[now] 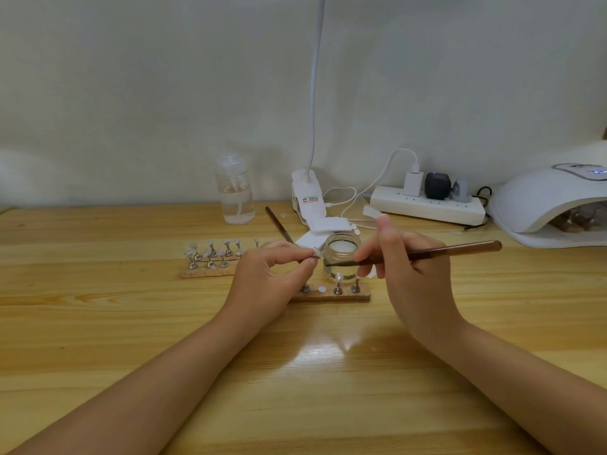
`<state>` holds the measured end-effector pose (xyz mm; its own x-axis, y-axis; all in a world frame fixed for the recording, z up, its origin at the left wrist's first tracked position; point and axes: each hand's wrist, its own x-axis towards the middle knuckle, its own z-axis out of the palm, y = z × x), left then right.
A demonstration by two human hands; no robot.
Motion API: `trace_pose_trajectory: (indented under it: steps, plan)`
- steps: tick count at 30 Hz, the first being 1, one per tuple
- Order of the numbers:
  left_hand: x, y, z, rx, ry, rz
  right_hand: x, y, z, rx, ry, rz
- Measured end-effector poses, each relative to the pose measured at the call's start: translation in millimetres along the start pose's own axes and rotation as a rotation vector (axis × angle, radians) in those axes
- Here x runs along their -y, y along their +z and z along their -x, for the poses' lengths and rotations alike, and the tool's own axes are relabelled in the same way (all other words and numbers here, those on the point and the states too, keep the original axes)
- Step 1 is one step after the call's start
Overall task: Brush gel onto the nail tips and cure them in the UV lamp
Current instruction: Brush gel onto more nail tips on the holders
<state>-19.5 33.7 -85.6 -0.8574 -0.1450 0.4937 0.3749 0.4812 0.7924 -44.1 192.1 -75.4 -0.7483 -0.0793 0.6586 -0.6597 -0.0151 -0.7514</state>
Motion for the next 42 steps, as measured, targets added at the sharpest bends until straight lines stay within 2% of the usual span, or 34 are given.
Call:
trace_pose_trajectory:
  steps: [4,9,17,22,42]
  plan:
    - [1.0,0.1,-0.3,0.009,0.012,-0.007,1.0,1.8,-1.0,-0.010,-0.022,0.012]
    - [2.0,0.1,-0.4,0.013,0.027,-0.019,1.4,4.1,1.3,0.066,0.006,0.024]
    - [1.7,0.2,-0.2,0.027,0.020,-0.001,2.9,0.9,1.4,-0.018,0.030,-0.090]
    - [1.3,0.0,-0.7,0.042,0.056,-0.005,3.5,3.1,1.4,-0.007,0.037,-0.059]
    - [3.3,-0.4,-0.8,0.000,0.024,0.040,5.7,5.9,4.4,-0.005,0.090,-0.065]
